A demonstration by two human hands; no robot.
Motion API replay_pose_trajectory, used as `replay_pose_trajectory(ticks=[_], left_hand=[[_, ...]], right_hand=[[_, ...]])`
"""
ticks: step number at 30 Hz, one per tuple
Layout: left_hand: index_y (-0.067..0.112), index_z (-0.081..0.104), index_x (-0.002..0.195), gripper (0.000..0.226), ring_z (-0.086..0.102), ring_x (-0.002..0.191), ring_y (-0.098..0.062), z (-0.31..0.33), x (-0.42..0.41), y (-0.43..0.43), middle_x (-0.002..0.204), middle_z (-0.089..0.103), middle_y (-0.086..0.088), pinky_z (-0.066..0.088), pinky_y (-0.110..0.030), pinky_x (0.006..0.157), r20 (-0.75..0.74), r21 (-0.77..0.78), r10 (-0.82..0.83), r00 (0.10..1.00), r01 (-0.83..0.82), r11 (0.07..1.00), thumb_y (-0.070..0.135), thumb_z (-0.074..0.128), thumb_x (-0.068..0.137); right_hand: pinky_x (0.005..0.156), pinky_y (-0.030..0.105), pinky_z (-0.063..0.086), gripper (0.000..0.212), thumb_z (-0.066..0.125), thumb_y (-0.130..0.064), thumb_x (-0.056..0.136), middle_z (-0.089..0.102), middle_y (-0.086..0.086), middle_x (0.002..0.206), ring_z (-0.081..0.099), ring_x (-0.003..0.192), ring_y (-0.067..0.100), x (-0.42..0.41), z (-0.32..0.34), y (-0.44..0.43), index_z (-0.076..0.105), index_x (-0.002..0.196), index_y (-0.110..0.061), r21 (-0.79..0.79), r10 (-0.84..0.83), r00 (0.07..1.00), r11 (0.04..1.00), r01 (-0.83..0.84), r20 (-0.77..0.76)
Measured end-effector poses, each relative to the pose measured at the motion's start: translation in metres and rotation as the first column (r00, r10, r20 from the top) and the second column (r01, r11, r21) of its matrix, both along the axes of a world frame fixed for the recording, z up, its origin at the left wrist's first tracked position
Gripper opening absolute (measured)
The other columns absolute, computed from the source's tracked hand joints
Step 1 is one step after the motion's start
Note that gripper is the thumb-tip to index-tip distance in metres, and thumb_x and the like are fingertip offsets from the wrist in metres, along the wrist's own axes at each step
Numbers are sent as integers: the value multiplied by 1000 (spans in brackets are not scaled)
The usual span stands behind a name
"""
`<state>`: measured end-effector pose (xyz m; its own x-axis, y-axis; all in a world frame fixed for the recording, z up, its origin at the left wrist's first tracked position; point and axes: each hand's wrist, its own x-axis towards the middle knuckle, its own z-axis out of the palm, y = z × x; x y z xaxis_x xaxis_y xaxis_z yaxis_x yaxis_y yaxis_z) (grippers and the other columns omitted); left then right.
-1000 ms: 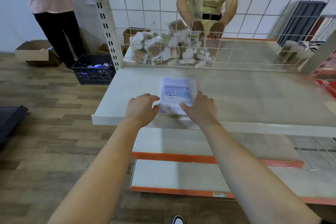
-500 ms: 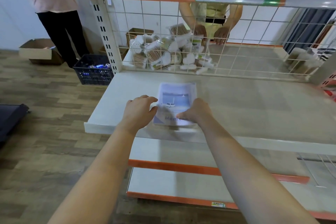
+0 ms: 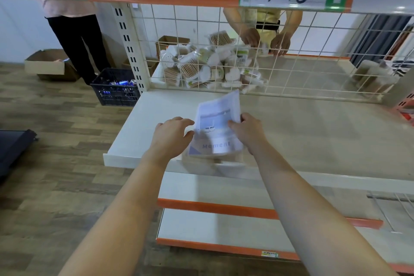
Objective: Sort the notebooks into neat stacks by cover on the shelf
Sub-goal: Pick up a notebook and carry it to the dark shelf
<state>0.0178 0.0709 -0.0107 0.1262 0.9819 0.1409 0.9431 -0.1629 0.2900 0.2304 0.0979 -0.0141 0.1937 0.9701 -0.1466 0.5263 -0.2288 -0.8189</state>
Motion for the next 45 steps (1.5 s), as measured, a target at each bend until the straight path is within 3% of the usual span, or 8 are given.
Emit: replay_pose_trajectory(ticks=[5, 11, 15, 20, 26, 29, 35, 45], left_hand=[[30, 53, 129, 36, 55, 113, -20, -1, 3, 2, 126, 57, 5, 37, -35, 91, -3, -2, -8, 1000, 8, 1000, 33, 48, 94], [31, 51, 130, 36, 55, 111, -22, -2, 11, 2, 120, 59, 2, 39, -35, 87, 32, -25, -8, 999, 9, 1000, 31, 46, 94], [18, 32, 144, 53, 58, 107, -25, 5, 19, 2, 120, 63, -2, 47, -37, 85, 258, -124, 55, 965, -23, 992, 36, 46, 96], [12, 53, 118, 30, 67, 95, -26, 20, 34, 5, 107, 67, -7, 58, -46, 77, 800, -323, 205, 564, 117, 939, 27, 58, 93], [10, 51, 117, 28, 69, 88, -23, 23, 25, 2, 106, 67, -9, 57, -30, 62, 898, -315, 240, 368, 156, 936, 14, 60, 91], [9, 52, 116, 26, 71, 85, -22, 23, 6, -5, 104, 69, -10, 56, -29, 60, 922, -294, 236, 308, 155, 943, 11, 60, 91], [13, 55, 113, 25, 70, 80, -18, 27, -46, -31, 101, 69, -5, 53, -29, 57, 869, -283, 281, 408, -56, 958, 18, 62, 90], [15, 55, 126, 38, 62, 96, -16, 20, -242, -147, 113, 65, -3, 47, -26, 83, 647, -158, 483, 591, -515, 842, 33, 58, 92]], right_hand=[[55, 29, 31, 18, 57, -23, 85, 49, 4, 72, 44, 65, 22, 3, -2, -4, 48, 74, -12, 48, -15, 984, 999, 24, -179], [62, 30, 40, 7, 60, -15, 88, 59, 7, 79, 55, 68, 23, 11, -4, -6, 57, 82, -18, 54, -41, 907, 996, 70, -418], [56, 35, 53, 8, 62, -19, 91, 63, 6, 80, 63, 63, 24, 16, 0, -4, 57, 85, -20, 40, -72, 822, 993, 114, -565], [69, 44, 55, 6, 62, -21, 92, 65, 7, 89, 65, 75, 27, 20, 5, -2, 58, 87, -21, 74, -9, 763, 994, 75, -646], [76, 43, 56, 12, 62, -24, 93, 66, 8, 100, 67, 86, 25, 15, 2, -2, 57, 101, -17, 122, 91, 779, 992, -18, -620], [62, 34, 56, 24, 63, -23, 93, 64, 7, 102, 68, 80, 20, -2, 2, 0, 50, 111, -15, 116, 128, 766, 991, -70, -630], [63, 33, 57, 48, 63, -14, 91, 61, 3, 104, 67, 82, 20, -63, 4, 5, 37, 131, -23, 79, 178, 754, 983, -165, -632], [80, 45, 56, 24, 54, -4, 94, 65, 16, 111, 65, 92, 32, -277, 13, -34, 58, 116, -12, 152, 453, 600, 862, -483, -660]])
